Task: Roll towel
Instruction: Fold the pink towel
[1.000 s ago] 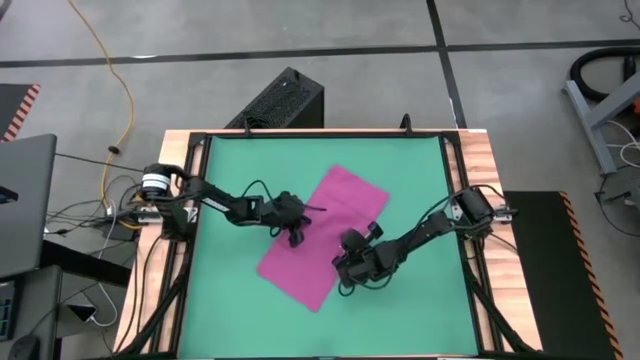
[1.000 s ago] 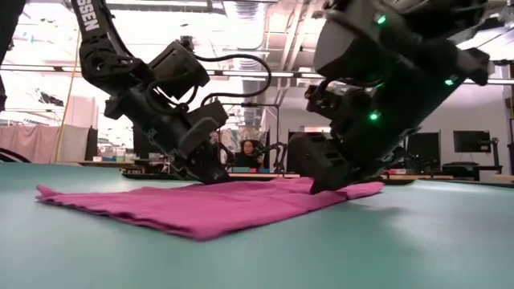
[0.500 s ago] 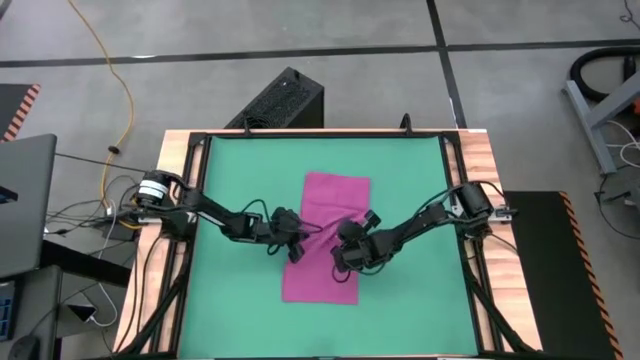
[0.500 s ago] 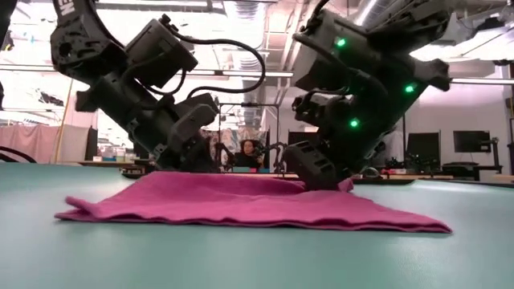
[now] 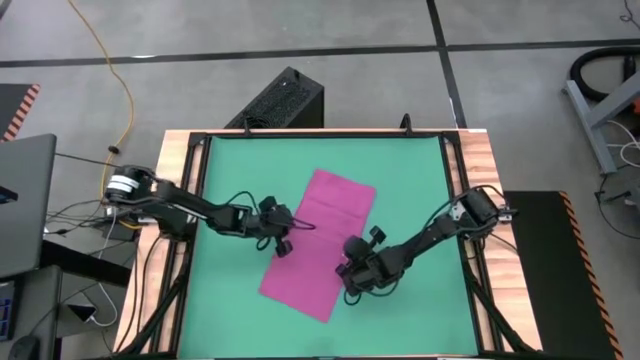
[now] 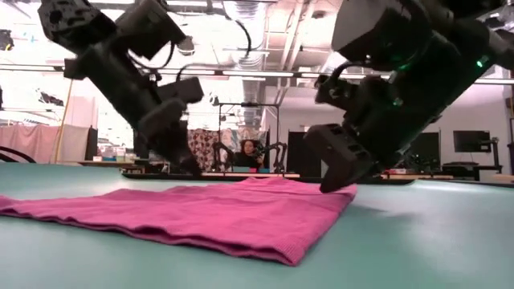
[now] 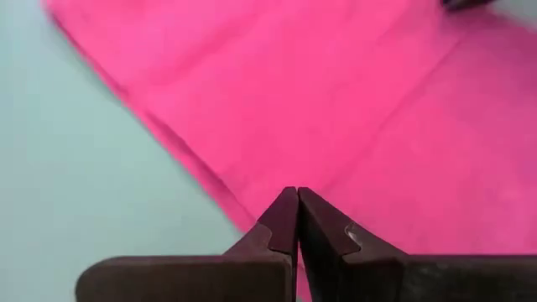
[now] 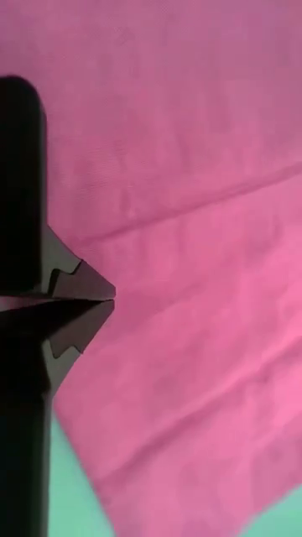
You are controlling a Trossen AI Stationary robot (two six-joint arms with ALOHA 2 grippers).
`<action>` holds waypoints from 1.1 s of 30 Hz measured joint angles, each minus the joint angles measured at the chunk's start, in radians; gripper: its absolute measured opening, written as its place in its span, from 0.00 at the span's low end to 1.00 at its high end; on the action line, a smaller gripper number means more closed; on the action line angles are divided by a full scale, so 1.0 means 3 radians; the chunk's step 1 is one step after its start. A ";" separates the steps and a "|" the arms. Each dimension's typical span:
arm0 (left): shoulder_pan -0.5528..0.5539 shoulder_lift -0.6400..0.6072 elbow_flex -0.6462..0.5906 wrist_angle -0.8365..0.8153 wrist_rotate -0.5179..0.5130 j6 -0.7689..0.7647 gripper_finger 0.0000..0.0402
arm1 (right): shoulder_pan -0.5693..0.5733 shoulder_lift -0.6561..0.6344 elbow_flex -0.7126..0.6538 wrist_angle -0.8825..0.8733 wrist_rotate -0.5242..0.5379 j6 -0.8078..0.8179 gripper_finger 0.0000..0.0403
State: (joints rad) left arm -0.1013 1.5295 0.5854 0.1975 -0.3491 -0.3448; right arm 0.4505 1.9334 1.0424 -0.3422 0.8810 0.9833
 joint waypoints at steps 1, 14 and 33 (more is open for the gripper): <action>0.0000 -0.0068 0.0000 -0.0003 -0.0008 0.0088 0.00 | 0.0024 -0.0032 0.0000 0.0039 0.0077 -0.0079 0.12; 0.0019 -0.0561 -0.0386 0.0765 0.0979 0.1700 0.12 | 0.0533 -0.0256 -0.0212 0.0337 0.0712 -0.0329 0.42; 0.0619 -0.0220 -0.0960 0.1628 0.1748 0.2421 0.35 | 0.0347 -0.0208 -0.0449 0.0902 0.0606 -0.0663 0.47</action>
State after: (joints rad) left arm 0.0843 1.4634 0.2974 0.6860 0.1753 0.3815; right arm 0.5547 1.8709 0.9077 -0.0716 1.0630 0.7844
